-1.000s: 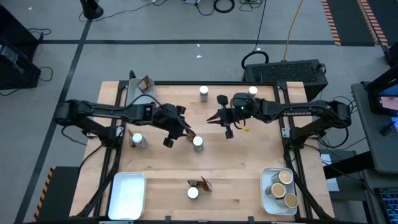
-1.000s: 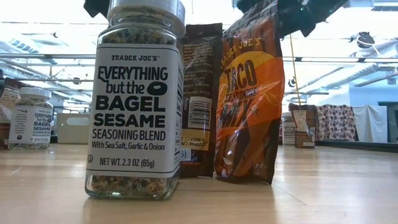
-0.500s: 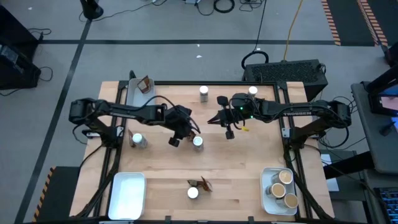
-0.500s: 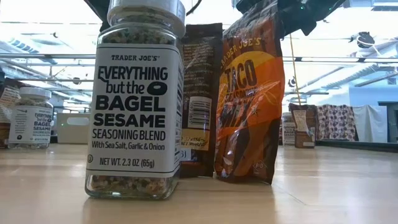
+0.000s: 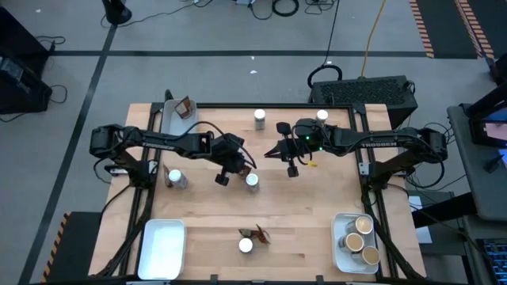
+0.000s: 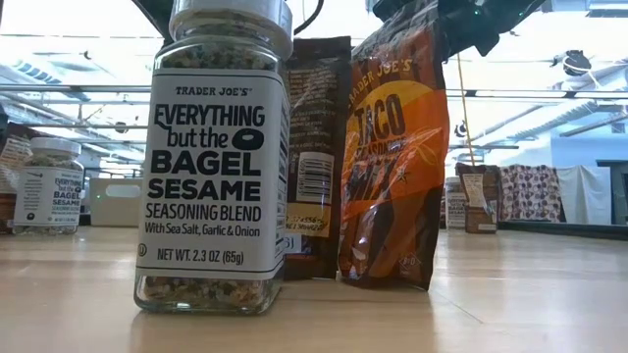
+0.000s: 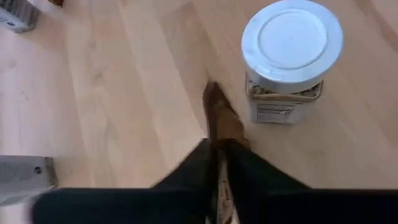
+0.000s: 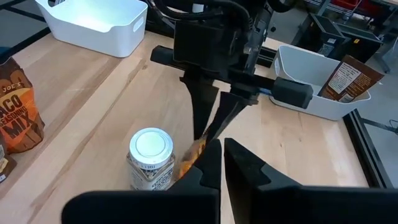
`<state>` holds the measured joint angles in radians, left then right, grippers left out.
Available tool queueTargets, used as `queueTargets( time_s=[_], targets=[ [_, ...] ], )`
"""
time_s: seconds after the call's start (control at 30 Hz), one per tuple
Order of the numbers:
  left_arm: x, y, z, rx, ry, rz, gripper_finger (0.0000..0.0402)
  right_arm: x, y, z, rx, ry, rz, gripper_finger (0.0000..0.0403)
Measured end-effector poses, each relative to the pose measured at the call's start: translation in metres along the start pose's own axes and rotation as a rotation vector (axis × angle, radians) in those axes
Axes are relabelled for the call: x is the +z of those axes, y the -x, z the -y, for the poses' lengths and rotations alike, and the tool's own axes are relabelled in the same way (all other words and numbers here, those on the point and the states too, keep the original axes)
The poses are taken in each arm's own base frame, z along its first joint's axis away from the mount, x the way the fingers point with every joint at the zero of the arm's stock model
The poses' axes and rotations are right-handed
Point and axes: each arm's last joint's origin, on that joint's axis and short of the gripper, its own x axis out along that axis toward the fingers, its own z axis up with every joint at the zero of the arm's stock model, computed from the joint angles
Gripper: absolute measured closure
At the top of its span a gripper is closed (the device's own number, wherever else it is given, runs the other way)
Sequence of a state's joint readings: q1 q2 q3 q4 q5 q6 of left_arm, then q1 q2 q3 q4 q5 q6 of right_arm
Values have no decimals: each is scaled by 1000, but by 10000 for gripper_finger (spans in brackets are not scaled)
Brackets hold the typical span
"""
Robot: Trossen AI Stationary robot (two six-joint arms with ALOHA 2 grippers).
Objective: Sort spices by type
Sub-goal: Put the brown seasoning bag into the top left white bin
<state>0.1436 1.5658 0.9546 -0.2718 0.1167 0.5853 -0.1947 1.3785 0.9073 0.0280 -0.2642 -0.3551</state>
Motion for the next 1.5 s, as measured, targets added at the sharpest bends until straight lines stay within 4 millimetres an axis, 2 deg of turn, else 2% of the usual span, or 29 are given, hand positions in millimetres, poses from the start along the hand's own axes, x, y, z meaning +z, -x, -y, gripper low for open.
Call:
queueTargets(
  time_s=[0.07,0.23,0.37,0.5,0.77,0.93,1.1,1.33,1.5],
  targets=[
    [0,0,-1,19,-5,-12,389,0,0,0,0,0,0,403],
    [-2,0,-1,47,-7,-45,396,0,0,0,0,-1,0,403],
    [-4,9,0,68,-52,-91,398,0,0,0,0,-2,-1,403],
    [-2,28,-1,134,-75,-110,399,0,0,0,0,-2,-2,403],
    [-12,86,-6,283,-71,-193,400,0,0,0,0,-3,-3,403],
    [-28,117,-18,412,0,-254,400,0,0,0,0,-3,-2,403],
    [-49,140,-37,503,79,-298,401,0,0,0,0,-3,-2,403],
    [-86,158,-64,577,211,-378,401,0,0,0,0,-3,-2,403],
    [-108,167,-76,612,350,-397,401,0,0,0,0,-3,-2,403]
  ],
)
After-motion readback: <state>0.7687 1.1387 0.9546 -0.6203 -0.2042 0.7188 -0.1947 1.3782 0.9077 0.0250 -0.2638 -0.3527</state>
